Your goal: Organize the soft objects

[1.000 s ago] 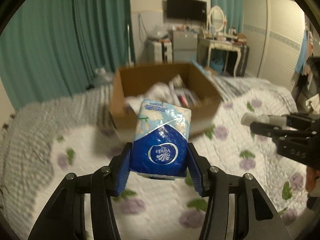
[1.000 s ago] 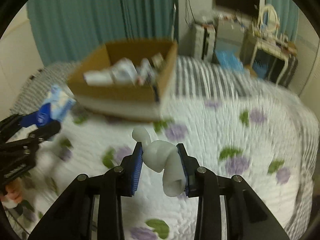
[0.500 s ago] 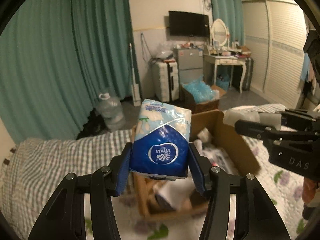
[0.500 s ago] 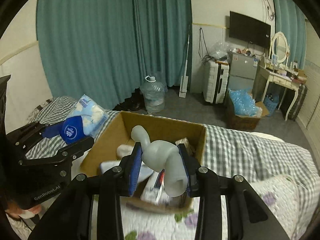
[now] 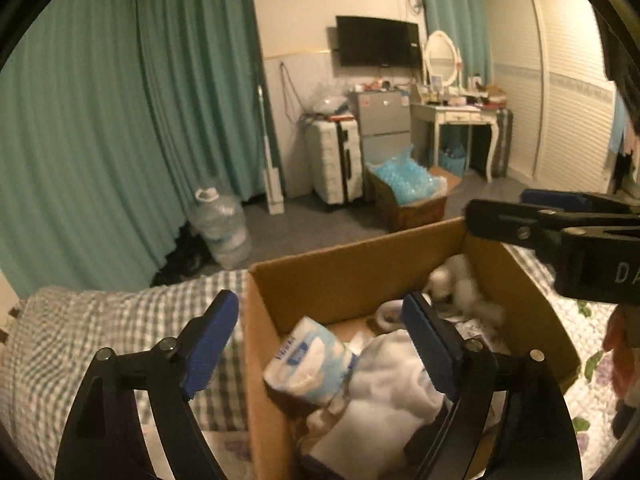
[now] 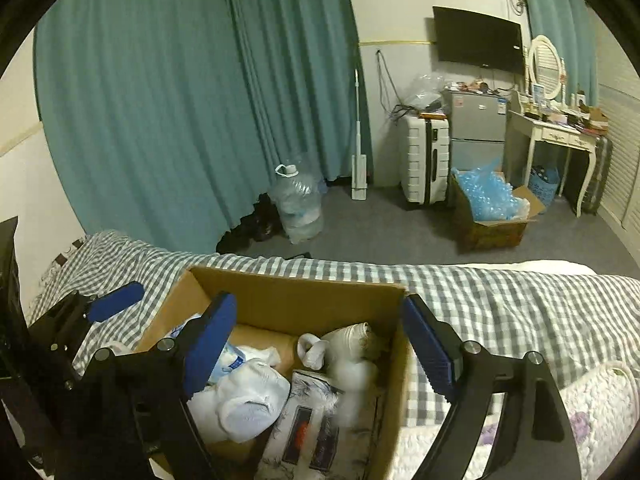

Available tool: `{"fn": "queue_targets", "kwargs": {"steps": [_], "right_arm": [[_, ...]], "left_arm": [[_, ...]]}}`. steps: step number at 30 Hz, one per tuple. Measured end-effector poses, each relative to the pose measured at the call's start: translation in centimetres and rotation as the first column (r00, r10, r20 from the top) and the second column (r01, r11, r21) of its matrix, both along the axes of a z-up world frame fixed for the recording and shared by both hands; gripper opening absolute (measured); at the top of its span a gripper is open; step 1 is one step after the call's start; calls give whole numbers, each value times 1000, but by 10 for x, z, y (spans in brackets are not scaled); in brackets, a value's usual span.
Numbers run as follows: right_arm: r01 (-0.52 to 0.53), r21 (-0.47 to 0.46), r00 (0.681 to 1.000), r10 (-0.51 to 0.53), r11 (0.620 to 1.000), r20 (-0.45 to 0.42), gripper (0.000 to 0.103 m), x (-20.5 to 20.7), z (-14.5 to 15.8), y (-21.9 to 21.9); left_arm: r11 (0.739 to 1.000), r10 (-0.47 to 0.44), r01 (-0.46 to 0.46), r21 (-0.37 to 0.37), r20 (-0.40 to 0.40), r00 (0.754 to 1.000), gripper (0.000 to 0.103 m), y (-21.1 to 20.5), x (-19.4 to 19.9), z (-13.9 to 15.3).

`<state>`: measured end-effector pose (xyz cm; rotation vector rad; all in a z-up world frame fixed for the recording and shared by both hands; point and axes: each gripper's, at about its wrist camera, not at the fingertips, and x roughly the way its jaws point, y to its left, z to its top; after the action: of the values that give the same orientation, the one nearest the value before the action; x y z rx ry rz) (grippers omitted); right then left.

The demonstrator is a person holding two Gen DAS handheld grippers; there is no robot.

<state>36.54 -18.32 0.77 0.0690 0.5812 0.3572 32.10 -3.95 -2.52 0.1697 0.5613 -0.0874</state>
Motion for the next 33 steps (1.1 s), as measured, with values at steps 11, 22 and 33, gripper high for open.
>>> {"fn": "queue_targets", "kwargs": {"steps": [11,22,33], "right_arm": [[117,-78,978,-101,990,181,88,-116,119,-41],[200,-126,905,-134,972,403,102,-284,210,-49],[174,-55,876,-129,983,465,102,-335,156,-28]], "left_arm": [[998,70,-70,-10,235,969,91,7,-112,121],[995,92,-67,-67,505,858,99,25,-283,207],[989,132,-75,-130,509,851,99,43,-314,155]]}}
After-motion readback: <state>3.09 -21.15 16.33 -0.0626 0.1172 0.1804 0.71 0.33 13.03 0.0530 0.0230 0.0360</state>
